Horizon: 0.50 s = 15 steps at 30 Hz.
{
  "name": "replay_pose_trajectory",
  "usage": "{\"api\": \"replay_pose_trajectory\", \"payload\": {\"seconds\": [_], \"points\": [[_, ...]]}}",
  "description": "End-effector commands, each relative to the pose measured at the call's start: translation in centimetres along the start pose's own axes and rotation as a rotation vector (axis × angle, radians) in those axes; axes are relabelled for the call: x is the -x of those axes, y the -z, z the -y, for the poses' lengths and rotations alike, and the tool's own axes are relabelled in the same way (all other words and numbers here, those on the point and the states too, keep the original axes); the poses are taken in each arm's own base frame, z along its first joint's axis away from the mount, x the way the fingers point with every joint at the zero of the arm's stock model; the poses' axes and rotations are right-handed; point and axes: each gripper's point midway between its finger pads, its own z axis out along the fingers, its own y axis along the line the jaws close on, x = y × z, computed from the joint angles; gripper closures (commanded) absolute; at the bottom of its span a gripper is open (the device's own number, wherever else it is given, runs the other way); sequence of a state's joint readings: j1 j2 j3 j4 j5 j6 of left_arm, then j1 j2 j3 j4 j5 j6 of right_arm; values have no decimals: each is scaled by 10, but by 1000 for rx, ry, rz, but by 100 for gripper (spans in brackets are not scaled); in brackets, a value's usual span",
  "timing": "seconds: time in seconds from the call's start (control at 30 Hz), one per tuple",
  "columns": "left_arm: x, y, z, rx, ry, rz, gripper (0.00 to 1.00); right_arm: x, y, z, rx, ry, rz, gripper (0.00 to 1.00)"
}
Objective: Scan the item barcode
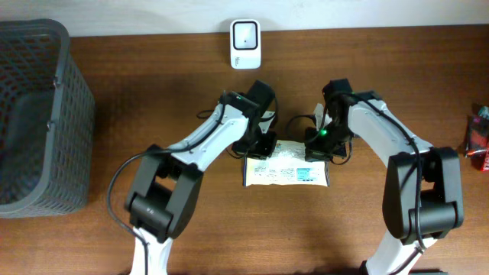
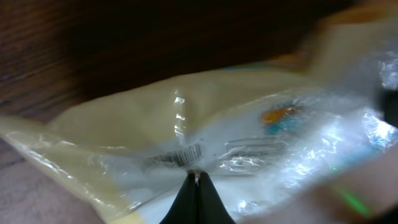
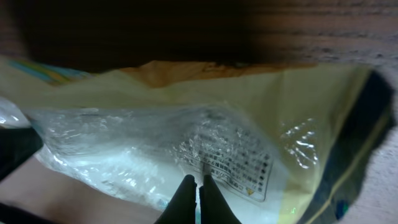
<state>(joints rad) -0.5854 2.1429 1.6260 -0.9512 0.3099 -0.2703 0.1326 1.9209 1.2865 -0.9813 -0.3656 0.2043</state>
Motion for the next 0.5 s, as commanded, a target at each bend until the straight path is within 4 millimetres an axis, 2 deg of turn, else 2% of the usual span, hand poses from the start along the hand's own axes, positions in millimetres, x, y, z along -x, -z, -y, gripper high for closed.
{"api": "replay_pose_trajectory", "payload": {"seconds": [0.0,0.07,0.13,0.2,0.33,0.47], "points": [[-10,-26,-31,107,73,-64,100,-8,-11,47,-226,-123,20,94],[-11,-22,-59,228,108,-61,100,-9,-8,66,-333,-161,38,94],[-12,-11,-89,367,192,-41,100,-9,-4,72,-368,-162,41,94],[-14,-1,-108,429,229,-49,100,-9,1,74,-394,-162,38,94],[-8,24,-119,432,276,-46,100,-3,17,66,-392,-158,40,93],[8,63,-108,414,278,19,100,7,27,46,-307,-152,55,88]]}}
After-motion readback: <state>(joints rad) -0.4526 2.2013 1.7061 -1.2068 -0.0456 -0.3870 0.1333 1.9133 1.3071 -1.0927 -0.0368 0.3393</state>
